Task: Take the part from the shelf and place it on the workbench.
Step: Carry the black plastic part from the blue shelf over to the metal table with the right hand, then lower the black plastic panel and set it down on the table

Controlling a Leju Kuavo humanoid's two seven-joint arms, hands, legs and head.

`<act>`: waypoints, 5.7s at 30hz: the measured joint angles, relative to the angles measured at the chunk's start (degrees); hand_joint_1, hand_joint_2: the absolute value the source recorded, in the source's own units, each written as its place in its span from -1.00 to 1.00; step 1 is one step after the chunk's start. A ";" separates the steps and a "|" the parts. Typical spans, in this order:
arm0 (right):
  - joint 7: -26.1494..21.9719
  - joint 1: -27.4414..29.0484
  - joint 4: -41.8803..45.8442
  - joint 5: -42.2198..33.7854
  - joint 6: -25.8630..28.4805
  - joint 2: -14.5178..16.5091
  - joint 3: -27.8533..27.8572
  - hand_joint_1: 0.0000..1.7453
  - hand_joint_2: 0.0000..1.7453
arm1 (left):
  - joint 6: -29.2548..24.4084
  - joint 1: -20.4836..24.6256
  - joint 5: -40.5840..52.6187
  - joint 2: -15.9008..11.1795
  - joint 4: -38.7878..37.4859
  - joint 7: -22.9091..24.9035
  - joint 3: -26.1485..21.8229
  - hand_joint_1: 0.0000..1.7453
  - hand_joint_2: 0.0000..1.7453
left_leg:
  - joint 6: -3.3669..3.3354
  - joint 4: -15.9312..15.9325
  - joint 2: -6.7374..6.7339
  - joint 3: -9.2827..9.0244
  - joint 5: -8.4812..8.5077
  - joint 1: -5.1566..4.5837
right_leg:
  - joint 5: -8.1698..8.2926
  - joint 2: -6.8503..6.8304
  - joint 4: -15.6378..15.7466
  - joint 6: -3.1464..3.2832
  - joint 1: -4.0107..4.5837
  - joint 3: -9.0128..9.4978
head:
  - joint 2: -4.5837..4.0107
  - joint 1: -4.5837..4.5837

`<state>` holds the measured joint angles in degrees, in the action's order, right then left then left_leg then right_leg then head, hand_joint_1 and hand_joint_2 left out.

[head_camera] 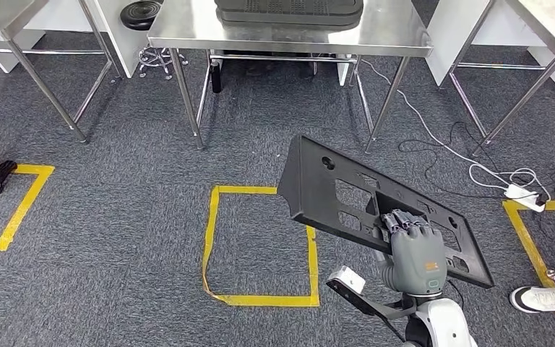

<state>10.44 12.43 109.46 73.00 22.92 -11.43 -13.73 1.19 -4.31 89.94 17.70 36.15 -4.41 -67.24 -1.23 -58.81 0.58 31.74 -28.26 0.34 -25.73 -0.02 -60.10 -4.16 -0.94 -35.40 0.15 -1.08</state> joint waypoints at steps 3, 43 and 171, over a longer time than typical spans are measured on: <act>0.02 -0.39 0.01 0.36 -0.73 -0.08 -0.01 1.00 1.00 | -0.13 0.30 0.00 -0.23 -0.61 0.00 0.01 -1.00 -1.00 | 0.87 0.22 -0.07 -0.38 -0.75 -0.25 | 0.36 -0.02 2.07 1.76 0.37 1.20 | 0.00 -0.05; 0.47 -10.79 -6.09 9.54 -10.94 -3.39 -7.29 1.00 1.00 | -2.41 1.19 0.00 -3.33 -6.51 1.25 -0.02 -1.00 -1.00 | 1.77 -12.89 -0.22 8.81 -6.50 -0.10 | -2.70 0.35 1.53 4.01 -0.05 5.12 | 0.00 -0.44; 3.61 -30.39 -17.21 9.84 -17.82 -2.45 -18.93 1.00 1.00 | -1.84 1.48 0.00 -1.61 -6.19 1.46 -2.05 -1.00 -1.00 | -0.11 0.23 -0.38 5.44 4.89 -0.47 | -3.36 0.64 4.11 2.83 1.01 7.99 | 0.00 -0.48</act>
<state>14.05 -17.96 92.25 82.83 5.10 -13.88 -32.66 -0.65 -2.82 89.94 16.09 29.97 -2.95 -69.29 -1.33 -58.58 0.21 37.17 -23.37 -0.13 -29.09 0.62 -55.99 -1.34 0.07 -27.41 0.15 -1.56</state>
